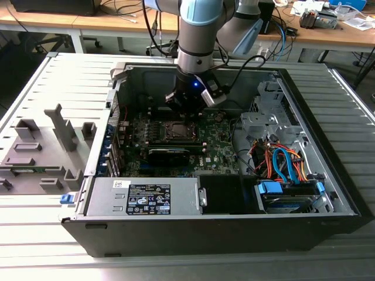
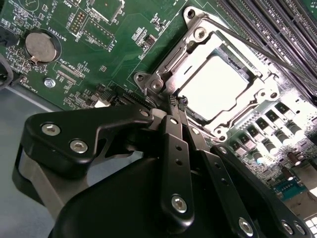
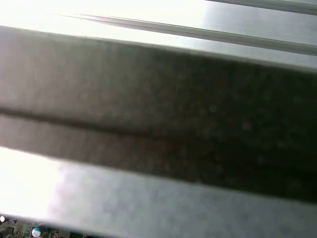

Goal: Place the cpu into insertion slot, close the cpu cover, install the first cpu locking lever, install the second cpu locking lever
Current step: 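Install the first cpu locking lever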

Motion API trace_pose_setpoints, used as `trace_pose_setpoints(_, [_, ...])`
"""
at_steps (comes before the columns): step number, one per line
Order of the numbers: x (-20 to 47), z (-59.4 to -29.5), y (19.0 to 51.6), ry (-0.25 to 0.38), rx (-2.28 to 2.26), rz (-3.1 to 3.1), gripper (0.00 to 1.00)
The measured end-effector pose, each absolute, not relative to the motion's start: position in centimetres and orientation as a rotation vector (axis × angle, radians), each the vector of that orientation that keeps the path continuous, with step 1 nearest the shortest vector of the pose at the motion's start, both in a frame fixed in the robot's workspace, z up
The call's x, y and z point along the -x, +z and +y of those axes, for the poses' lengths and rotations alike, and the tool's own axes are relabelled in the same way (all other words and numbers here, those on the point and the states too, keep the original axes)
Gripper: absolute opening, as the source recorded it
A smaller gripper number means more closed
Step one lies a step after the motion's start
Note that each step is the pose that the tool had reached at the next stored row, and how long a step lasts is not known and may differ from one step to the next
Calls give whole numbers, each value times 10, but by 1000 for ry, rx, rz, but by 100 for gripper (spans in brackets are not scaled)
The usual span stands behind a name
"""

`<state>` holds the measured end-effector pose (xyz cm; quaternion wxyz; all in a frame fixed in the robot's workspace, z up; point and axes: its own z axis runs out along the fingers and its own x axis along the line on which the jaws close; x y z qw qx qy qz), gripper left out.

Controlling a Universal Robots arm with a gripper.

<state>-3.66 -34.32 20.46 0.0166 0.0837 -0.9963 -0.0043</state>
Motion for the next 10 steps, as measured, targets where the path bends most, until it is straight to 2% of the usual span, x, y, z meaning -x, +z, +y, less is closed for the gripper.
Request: trace_pose_setpoints(10, [32, -343, 203, -4, -260, -3097, 11])
